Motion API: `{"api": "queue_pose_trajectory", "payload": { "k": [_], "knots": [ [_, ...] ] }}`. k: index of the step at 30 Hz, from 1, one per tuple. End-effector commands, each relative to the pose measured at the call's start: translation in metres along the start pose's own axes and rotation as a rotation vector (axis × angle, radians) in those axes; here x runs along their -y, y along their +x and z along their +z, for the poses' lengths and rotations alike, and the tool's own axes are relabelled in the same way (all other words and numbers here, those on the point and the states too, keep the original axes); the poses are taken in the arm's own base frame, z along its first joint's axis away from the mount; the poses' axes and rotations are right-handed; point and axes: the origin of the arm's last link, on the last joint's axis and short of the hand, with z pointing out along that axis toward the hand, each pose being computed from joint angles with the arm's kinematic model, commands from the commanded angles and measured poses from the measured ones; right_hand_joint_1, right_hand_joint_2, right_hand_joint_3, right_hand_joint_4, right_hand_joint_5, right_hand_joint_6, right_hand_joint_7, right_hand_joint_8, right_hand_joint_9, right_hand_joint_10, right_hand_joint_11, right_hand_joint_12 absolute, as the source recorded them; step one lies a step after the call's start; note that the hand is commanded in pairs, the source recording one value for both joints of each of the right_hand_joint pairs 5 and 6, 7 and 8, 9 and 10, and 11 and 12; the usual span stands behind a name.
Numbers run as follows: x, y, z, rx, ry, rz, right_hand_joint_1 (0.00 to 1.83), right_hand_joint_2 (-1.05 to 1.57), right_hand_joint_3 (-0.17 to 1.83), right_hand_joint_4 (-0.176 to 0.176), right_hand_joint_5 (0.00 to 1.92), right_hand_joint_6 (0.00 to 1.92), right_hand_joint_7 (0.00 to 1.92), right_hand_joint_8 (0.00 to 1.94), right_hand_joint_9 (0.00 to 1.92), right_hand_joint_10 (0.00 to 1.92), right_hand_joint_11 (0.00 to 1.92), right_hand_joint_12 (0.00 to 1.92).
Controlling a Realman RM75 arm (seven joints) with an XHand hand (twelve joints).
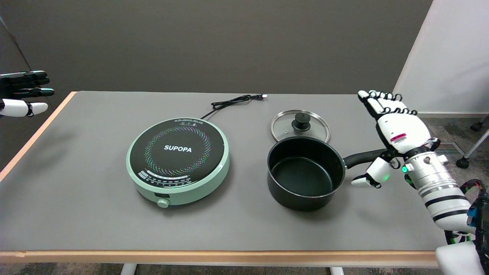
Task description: Pick up the soup pot.
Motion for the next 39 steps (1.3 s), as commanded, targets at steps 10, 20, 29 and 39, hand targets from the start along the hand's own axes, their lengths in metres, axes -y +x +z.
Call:
{"api": "queue_pose_trajectory", "payload": {
  "k": [10, 20, 29, 39],
  "knots": [
    [0.02, -0.035, 0.021, 0.248, 0.002, -0.066, 1.16, -0.44, 0.78, 0.047, 0.09, 0.09, 0.09, 0.09, 0.09, 0.09, 0.09, 0.09],
    [0.016, -0.049, 0.023, 0.346, -0.075, -0.072, 1.15, -0.43, 0.79, 0.039, 0.09, 0.09, 0.09, 0.09, 0.09, 0.09, 0.09, 0.09],
    [0.022, -0.05, 0.032, 0.361, -0.075, -0.059, 1.15, -0.4, 0.8, 0.034, 0.09, 0.09, 0.09, 0.09, 0.09, 0.09, 0.09, 0.09],
    [0.018, -0.054, 0.031, 0.406, -0.113, -0.023, 1.12, -0.28, 0.82, -0.002, 0.07, 0.07, 0.07, 0.07, 0.07, 0.07, 0.07, 0.07]
  ]
}}
